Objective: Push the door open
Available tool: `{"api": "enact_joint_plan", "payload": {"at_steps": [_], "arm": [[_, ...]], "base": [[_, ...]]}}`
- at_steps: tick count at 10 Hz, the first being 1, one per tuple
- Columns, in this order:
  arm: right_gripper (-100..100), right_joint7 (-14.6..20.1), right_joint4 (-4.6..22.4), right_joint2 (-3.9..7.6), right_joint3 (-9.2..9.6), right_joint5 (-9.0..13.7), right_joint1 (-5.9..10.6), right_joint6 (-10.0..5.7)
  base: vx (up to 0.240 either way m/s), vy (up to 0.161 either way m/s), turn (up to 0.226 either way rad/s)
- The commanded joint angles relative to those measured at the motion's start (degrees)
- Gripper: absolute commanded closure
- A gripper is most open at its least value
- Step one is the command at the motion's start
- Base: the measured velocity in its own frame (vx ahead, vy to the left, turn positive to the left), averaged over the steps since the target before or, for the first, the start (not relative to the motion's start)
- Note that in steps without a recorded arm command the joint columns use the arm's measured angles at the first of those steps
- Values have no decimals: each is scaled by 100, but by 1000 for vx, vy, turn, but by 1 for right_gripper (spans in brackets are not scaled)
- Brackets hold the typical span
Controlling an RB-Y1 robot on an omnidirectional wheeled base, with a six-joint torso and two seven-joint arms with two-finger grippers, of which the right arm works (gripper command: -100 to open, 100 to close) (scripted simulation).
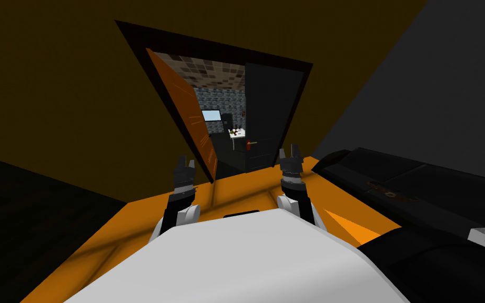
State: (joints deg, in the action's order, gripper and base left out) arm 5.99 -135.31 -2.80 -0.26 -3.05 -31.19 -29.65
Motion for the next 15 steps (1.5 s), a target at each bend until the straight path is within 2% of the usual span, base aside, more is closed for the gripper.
{"api": "enact_joint_plan", "payload": {"at_steps": [1,4,8,9,11,12,15], "arm": [[-100,46,205,53,-6,-29,118,0],[-100,131,587,144,-17,-83,339,1],[-100,300,1314,307,-40,-189,775,2],[-100,300,1344,307,-40,-189,775,2],[-100,402,1694,399,-53,-254,1038,3],[-100,402,1802,399,-53,-254,1038,3],[-100,575,2488,545,-76,-363,1485,4]], "base": [[56,-22,-2],[77,-10,3],[87,-15,3],[63,-15,2],[63,-18,1],[57,-11,5],[73,-16,2]]}}
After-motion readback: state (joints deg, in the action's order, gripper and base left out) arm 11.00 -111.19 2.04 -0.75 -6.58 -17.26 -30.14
